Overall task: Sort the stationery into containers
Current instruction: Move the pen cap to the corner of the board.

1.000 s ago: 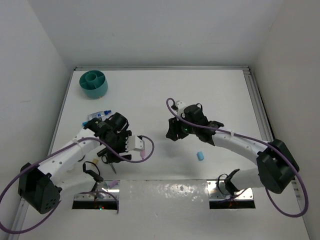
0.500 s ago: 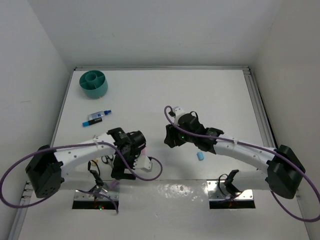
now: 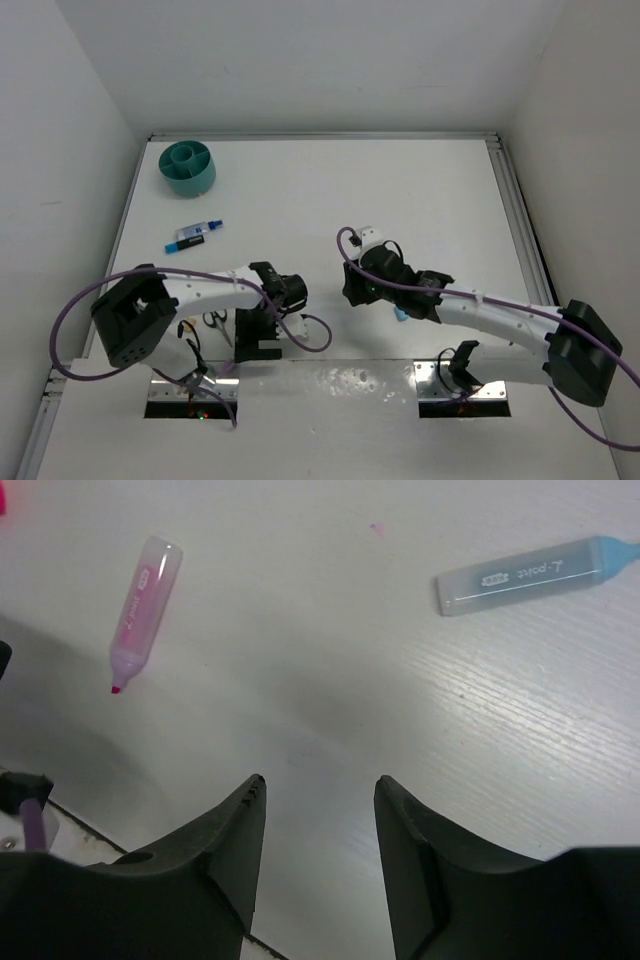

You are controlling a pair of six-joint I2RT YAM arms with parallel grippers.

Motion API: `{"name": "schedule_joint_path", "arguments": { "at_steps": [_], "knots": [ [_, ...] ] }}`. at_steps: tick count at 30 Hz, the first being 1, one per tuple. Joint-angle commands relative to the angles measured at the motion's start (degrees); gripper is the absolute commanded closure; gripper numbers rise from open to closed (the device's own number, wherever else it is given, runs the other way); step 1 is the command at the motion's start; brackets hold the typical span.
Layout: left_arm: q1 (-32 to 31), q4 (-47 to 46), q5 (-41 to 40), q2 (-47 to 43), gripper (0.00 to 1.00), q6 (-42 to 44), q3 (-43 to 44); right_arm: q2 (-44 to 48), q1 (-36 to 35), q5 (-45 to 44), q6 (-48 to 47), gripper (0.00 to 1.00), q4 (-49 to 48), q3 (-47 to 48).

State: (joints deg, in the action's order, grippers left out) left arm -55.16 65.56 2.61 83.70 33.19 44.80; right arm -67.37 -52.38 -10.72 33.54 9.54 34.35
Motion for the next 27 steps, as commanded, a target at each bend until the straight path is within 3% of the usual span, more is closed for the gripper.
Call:
{"name": "schedule_joint_path", "arguments": {
  "at_steps": [1, 4, 10, 14, 16, 20, 25, 27],
  "knots": [
    [0.4, -2.1, -7.1, 0.7, 0.0, -7.6, 2.6, 2.2, -0.5, -4.0, 0.4, 0.53, -0.1, -0.2],
    [0.6, -3.2, -16.0, -1.5, 0.0, -12.1, 2.8, 2.5, -0.4, -4.1, 0.0, 0.54, 0.6, -0.1],
    [7.0, 0.2, -12.5, -2.9, 0.0, -15.0, 20.9, 0.1, -1.9, -2.3, -2.9, 0.55, -4.2, 2.2],
    [14.9, -5.3, -16.0, -10.3, 0.0, -15.2, 24.5, -6.2, -5.0, 13.6, -11.1, 0.56, -9.1, 5.3],
    [17.5, -5.7, -19.1, -14.3, 0.0, -16.6, 25.0, -13.1, -6.5, 19.6, -16.1, 0.56, -9.7, 11.3],
    [30.9, -7.2, -23.9, -17.6, 0.0, -20.1, 28.1, -26.6, -11.5, 31.3, -26.2, 0.52, -1.5, 29.7],
    [47.1, -5.8, -16.3, -18.6, 0.0, -23.1, 36.7, -41.4, -18.3, 36.1, -32.2, 0.5, -2.8, 43.2],
    [50.0, -5.8, -17.0, -20.2, 0.0, -23.1, 38.6, -45.3, -19.6, 37.3, -33.1, 0.5, -4.9, 45.4]
  ]
}}
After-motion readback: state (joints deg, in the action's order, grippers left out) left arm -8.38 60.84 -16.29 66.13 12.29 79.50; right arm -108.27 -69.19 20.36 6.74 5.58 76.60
